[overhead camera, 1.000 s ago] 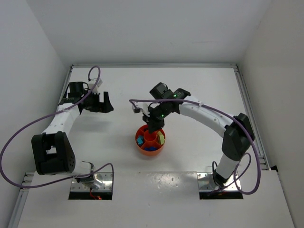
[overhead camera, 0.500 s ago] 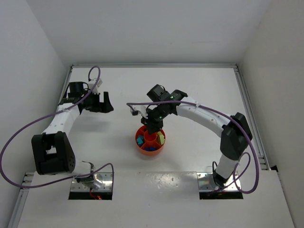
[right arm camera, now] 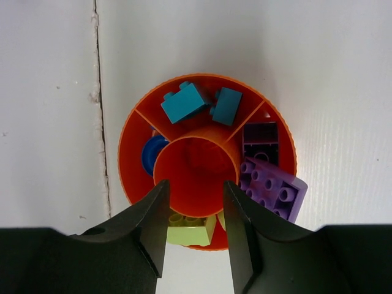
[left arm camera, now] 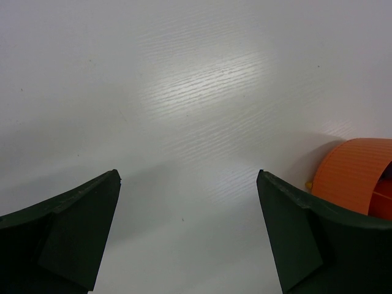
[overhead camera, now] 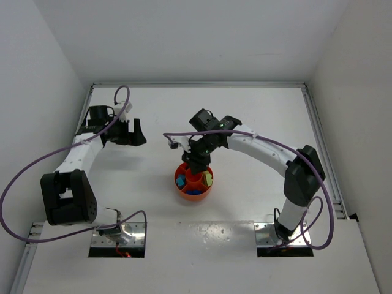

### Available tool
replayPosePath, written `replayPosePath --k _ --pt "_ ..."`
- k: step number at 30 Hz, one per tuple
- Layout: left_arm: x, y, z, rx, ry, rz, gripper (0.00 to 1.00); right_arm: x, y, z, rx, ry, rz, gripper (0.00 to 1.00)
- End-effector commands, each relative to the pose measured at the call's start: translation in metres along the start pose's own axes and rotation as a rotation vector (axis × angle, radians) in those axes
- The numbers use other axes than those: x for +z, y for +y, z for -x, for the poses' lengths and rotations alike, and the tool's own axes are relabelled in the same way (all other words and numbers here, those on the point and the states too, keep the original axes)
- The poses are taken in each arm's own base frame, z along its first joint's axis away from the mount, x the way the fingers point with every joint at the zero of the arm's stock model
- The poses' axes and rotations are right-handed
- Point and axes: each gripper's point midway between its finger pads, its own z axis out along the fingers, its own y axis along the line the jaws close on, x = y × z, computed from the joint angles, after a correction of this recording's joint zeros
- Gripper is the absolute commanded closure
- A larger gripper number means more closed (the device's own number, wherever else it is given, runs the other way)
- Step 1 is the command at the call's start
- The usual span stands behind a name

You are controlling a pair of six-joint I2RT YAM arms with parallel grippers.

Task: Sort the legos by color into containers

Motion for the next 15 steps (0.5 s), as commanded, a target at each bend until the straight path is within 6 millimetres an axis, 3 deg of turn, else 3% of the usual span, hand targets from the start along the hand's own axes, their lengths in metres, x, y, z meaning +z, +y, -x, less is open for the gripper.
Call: replayPosePath --k 1,12,15 --pt "-0.005 0.0 0.007 0.025 -0.032 -0.011 0.0 -0.008 -0.003 0.017 -0.038 -0.043 -0.03 0.6" --pt "-0.009 -0.005 0.011 0.045 -0.052 -0.028 0.0 -0.018 -0.01 0.026 -0.032 -0.078 -0.111 0.58" --pt "-0.014 -0.007 0.013 0.08 -0.061 -0.025 0.0 -0.036 -0.039 0.026 0.034 -0.09 -0.259 0.58"
